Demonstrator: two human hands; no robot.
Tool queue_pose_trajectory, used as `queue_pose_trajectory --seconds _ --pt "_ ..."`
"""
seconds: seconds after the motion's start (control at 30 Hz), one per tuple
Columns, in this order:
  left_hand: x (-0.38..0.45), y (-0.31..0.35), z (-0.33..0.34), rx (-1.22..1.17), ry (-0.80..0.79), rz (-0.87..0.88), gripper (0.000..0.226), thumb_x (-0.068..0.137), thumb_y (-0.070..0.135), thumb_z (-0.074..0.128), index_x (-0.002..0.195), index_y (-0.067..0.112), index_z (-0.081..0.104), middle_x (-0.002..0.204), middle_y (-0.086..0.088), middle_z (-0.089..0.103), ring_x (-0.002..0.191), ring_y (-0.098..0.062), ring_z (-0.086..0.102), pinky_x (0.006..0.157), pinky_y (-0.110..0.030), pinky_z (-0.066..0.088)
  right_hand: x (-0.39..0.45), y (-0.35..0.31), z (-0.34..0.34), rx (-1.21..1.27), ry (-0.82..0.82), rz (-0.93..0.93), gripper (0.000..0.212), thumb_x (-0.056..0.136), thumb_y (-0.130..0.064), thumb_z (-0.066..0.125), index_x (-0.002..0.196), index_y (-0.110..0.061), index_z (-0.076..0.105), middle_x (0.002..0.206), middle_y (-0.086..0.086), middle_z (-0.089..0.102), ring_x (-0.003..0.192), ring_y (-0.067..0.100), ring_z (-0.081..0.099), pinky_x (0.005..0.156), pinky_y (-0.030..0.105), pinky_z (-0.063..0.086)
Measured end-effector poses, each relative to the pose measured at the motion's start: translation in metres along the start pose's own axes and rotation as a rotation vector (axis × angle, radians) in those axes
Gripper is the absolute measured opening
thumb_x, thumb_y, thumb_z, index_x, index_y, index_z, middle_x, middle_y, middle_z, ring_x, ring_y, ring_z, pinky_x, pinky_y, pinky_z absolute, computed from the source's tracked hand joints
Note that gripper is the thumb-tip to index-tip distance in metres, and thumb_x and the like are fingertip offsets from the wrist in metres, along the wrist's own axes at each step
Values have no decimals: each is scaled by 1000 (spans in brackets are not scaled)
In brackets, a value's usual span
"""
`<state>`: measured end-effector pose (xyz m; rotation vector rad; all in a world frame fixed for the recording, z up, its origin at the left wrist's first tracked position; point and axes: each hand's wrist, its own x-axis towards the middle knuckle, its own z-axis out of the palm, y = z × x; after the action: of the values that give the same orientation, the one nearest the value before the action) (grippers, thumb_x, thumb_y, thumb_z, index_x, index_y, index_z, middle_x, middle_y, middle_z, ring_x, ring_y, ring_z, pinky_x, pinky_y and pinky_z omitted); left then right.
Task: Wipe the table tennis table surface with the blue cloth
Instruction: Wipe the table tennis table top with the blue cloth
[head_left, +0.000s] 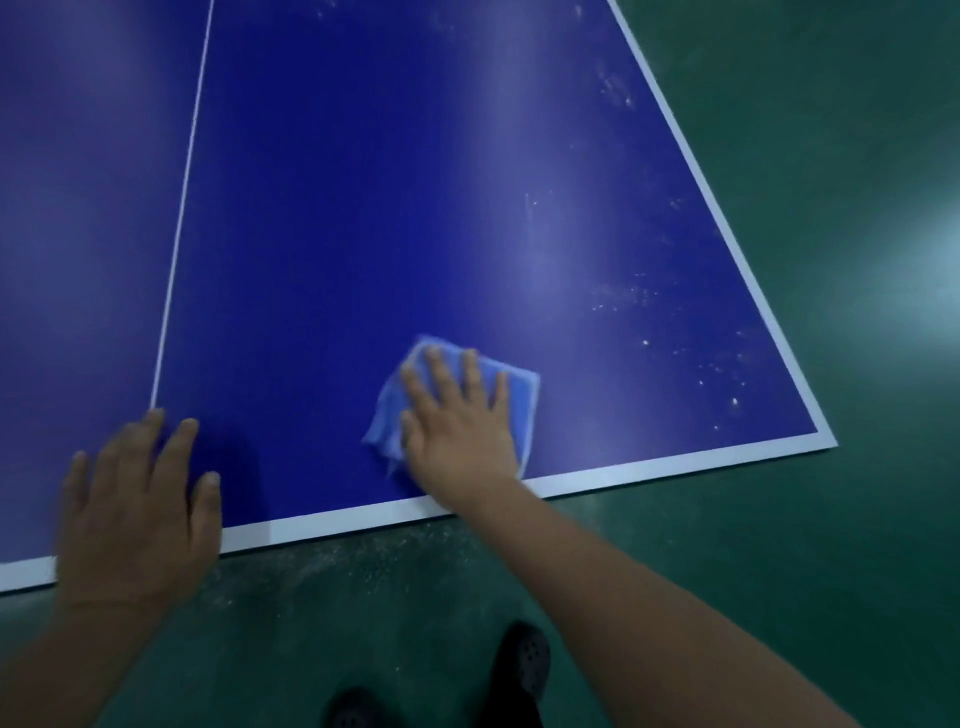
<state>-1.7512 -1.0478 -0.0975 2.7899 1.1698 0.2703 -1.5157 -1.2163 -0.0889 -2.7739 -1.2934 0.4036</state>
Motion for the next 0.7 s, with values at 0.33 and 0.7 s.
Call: queue_pose_trajectory --seconds 0.33,0.7 --pt "-12 227 30 -227 -143 97 57 96 37 33 137 5 55 149 -15 46 141 -31 36 124 -44 9 -18 308 -49 65 120 650 55 103 -46 10 157 -37 4 166 -10 -2 152 26 0 119 60 7" --pt "-4 245 47 43 -191 69 72 95 47 29 148 -1 38 158 -23 28 149 -37 19 123 -47 -6 -13 328 -45 -99 40 206 64 97 -52 -1 157 -34 6 167 -5 6 152 30 4 118 61 10"
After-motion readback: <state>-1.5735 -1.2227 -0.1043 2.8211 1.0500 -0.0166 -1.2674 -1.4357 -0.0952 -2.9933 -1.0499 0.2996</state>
